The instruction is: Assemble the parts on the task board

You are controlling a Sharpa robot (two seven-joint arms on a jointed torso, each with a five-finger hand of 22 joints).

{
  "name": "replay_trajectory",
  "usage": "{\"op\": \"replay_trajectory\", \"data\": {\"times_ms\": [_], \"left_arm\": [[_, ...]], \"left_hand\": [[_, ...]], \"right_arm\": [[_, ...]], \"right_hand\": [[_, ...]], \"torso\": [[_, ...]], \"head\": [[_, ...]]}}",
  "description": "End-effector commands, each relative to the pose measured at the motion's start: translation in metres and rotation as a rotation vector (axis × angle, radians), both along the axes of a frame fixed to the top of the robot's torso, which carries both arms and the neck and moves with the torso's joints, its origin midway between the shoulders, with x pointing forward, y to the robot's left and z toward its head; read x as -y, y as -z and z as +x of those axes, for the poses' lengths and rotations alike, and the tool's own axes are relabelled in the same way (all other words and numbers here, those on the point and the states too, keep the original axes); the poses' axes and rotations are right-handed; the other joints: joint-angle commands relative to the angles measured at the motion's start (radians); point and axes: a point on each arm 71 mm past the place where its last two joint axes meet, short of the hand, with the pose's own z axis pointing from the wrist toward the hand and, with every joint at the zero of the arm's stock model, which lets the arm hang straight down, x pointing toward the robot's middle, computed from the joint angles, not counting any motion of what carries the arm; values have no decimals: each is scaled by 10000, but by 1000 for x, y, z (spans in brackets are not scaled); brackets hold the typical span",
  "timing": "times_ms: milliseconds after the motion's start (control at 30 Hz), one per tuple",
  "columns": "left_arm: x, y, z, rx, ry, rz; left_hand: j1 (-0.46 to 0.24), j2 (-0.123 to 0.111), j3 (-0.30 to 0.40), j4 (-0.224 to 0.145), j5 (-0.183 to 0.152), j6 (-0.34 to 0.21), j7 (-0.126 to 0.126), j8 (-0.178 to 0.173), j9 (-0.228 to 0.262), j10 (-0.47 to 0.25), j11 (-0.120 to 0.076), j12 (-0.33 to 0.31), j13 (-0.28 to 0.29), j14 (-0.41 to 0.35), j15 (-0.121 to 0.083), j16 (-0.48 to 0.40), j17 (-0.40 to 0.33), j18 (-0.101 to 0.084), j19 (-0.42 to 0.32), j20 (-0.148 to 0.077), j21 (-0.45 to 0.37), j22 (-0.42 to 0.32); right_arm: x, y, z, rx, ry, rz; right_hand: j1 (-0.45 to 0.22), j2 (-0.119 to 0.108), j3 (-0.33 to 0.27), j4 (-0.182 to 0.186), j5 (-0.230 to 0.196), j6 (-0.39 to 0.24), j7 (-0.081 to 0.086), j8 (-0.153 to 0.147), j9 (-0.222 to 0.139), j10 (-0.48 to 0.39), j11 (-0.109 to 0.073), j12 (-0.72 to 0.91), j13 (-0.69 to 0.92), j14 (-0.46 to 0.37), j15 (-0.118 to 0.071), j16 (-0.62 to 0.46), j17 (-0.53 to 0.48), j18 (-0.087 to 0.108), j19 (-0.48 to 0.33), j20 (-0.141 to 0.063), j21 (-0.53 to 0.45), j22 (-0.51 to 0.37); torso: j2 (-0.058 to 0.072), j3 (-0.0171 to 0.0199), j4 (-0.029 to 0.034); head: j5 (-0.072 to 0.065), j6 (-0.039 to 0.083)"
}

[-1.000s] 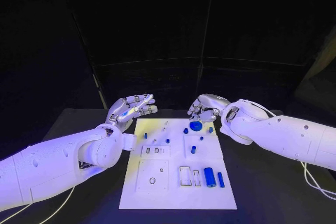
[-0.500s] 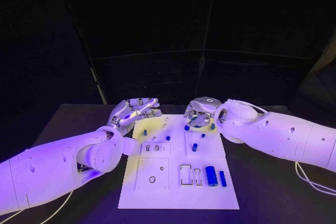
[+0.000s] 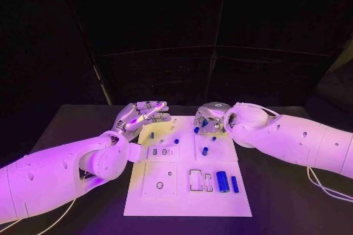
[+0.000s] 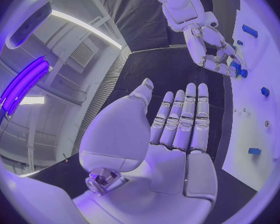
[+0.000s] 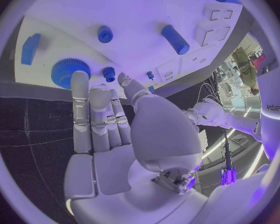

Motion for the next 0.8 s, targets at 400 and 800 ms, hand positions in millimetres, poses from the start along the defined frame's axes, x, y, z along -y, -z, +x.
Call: {"op": "replay_trajectory", "data": {"times_ms": [400,800], "left_arm": [[2,-2,-1,77,189,-18],[3,-3,-1,66,238,-25]], "left_hand": [[-7,103,-10,-75,36,76,45,-7,-20,69,20,-48,-11,72,21,32,-20,53,86,-2,48,15],[-4,100,-17,-88,36,74,55,-16,-26,69,25,-58,-13,70,22,25,-23,51,96,-4,51,15]], "right_arm": [[-4,0,4,53,71,-345],[-6,3,9,-107,133,-519]], "right_hand": [[66,-99,280,264,-48,-29,14,-25,16,-65,42,-3,3,247,67,1076,989,-192,342,55,939,1119],[85,20,638,499,-73,126,37,10,30,113,29,30,14,254,67,1628,1485,-264,457,68,1422,1696]], "torso": [[69,1,5],[133,-6,20]], "head": [[48,-25],[22,-40]]}}
